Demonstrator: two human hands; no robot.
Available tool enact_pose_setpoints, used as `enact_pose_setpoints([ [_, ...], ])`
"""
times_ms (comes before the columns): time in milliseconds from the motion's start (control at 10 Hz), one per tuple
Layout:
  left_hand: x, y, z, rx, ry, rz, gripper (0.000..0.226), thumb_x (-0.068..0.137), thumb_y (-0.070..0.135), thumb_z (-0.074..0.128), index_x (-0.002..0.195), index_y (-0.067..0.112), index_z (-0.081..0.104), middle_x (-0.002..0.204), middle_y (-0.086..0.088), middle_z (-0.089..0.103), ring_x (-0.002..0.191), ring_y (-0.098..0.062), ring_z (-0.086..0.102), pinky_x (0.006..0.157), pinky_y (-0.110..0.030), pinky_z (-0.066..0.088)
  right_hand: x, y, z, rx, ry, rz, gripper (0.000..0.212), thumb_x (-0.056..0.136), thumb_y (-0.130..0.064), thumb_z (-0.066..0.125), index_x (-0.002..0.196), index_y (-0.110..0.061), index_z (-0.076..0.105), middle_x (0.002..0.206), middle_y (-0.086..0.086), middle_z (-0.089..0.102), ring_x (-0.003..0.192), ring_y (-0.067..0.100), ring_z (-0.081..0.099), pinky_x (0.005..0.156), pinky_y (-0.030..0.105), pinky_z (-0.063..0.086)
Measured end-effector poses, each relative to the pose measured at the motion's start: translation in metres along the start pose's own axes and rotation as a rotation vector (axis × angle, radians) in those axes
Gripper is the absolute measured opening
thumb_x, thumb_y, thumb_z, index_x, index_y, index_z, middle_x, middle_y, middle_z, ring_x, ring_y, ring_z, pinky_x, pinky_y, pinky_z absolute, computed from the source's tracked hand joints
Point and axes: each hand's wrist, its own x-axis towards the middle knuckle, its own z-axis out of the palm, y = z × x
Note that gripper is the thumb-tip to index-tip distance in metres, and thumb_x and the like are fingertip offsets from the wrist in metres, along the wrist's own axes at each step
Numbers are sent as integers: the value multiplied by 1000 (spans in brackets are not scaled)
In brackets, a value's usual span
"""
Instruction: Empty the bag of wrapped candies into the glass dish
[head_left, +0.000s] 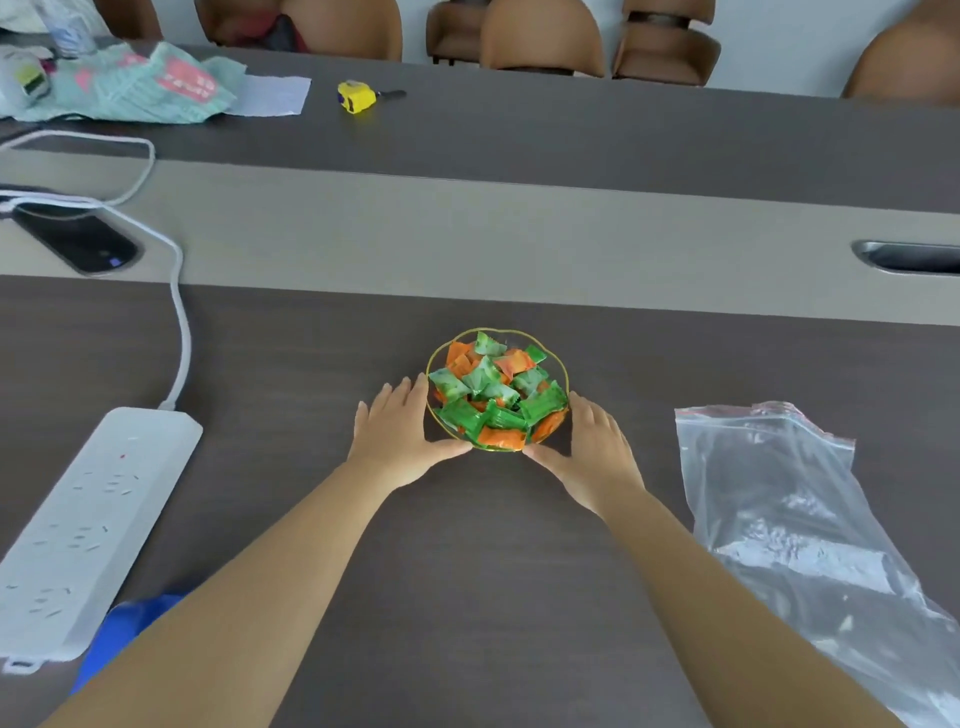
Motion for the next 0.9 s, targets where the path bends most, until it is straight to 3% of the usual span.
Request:
enact_pose_setpoints([
  [200, 79, 2, -17, -79, 67, -33, 98, 75, 59, 55, 149, 16, 6, 159, -7, 14, 147, -29, 7, 117, -51, 8, 87, -5, -12, 79, 8, -42, 83, 77, -47, 59, 143, -16, 21, 149, 10, 33, 140, 26, 24, 116, 42, 23],
  [300, 126, 1, -22, -132, 129, -19, 94, 73, 61, 56, 148, 20, 15, 156, -5, 26, 145, -30, 14, 116, -54, 11, 131, -6, -17, 121, 34, -65, 76, 77, -45, 59, 141, -19, 26, 143, 11, 41, 135, 29, 31, 113, 45, 27],
  [400, 167, -1, -28, -184, 206, 18, 91, 65, 65, 57, 141, 23, 28, 146, -3, 41, 138, -27, 31, 112, -53, 25, 173, -6, -23, 133, 63, -84, 66, 77, -44, 58, 134, -17, 36, 136, 10, 49, 129, 30, 38, 110, 46, 31],
  [500, 198, 3, -35, -182, 230, 7, 88, 68, 62, 58, 141, 23, 30, 143, -5, 45, 135, -28, 36, 110, -49, 31, 207, -8, -26, 107, 58, -80, 71, 79, -45, 55, 138, -16, 30, 139, 12, 46, 131, 32, 35, 111, 47, 30],
  [700, 244, 10, -44, -178, 225, -70, 92, 68, 67, 52, 144, 22, 24, 147, -10, 40, 137, -32, 33, 111, -52, 27, 254, -14, -29, 78, 75, -53, 72, 85, -46, 46, 144, -17, 18, 146, 15, 36, 138, 33, 25, 116, 46, 20],
  [900, 223, 24, -46, -353, 270, -91, 97, 80, 49, 57, 148, 12, -1, 157, -12, 19, 145, -29, 17, 119, -42, 16, 237, -13, -29, 205, 114, -40, 70, 89, -38, 44, 145, -10, 12, 154, 12, 21, 143, 27, 16, 117, 38, 17],
])
